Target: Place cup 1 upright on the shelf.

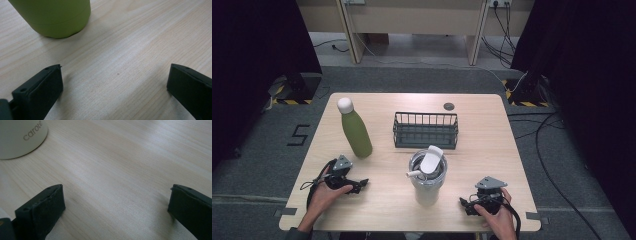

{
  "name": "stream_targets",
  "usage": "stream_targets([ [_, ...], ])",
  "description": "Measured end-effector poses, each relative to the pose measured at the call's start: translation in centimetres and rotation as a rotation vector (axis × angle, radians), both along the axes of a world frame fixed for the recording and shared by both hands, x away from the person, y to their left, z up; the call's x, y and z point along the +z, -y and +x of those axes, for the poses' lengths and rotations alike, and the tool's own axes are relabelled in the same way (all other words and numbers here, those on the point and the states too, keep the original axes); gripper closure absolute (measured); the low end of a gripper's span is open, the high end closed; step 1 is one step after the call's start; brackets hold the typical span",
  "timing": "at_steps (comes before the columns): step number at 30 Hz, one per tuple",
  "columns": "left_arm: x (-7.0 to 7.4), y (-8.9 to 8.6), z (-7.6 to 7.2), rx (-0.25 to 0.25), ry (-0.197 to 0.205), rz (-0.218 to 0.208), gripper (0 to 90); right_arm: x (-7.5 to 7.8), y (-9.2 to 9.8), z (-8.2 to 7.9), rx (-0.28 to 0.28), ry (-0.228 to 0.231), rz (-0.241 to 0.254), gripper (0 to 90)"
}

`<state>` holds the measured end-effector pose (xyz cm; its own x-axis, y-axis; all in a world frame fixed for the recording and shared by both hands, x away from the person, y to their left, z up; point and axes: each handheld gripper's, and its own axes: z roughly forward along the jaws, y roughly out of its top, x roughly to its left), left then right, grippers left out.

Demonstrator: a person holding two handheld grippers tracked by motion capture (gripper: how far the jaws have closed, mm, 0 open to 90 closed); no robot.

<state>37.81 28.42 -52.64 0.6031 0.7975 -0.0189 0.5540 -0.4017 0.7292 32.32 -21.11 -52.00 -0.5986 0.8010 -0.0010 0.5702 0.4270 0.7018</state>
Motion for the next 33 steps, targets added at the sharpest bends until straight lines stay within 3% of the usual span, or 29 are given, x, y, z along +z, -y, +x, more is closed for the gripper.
stream_targets([
  [4,0.0,0.0,0.0,0.0,0.0,0.0,0.0,0.0,0.1,0.0,-0.002,0.01,0.003,5.5],
  [6,0.0,0.0,0.0,0.0,0.0,0.0,0.0,0.2,0.2,-0.2,-0.005,0.029,0.024,18.2],
  [8,0.0,0.0,0.0,0.0,0.0,0.0,0.0,0.3,0.2,-0.2,-0.008,0.028,0.037,14.4],
  [13,0.0,0.0,0.0,0.0,0.0,0.0,0.0,0.6,0.3,-0.5,-0.008,0.058,0.05,15.5],
  [16,0.0,0.0,0.0,0.0,0.0,0.0,0.0,1.2,0.3,-1.0,0.012,0.107,0.079,15.4],
  [33,0.0,0.0,0.0,0.0,0.0,0.0,0.0,3.7,-1.9,-3.2,0.111,0.228,0.142,17.0],
])
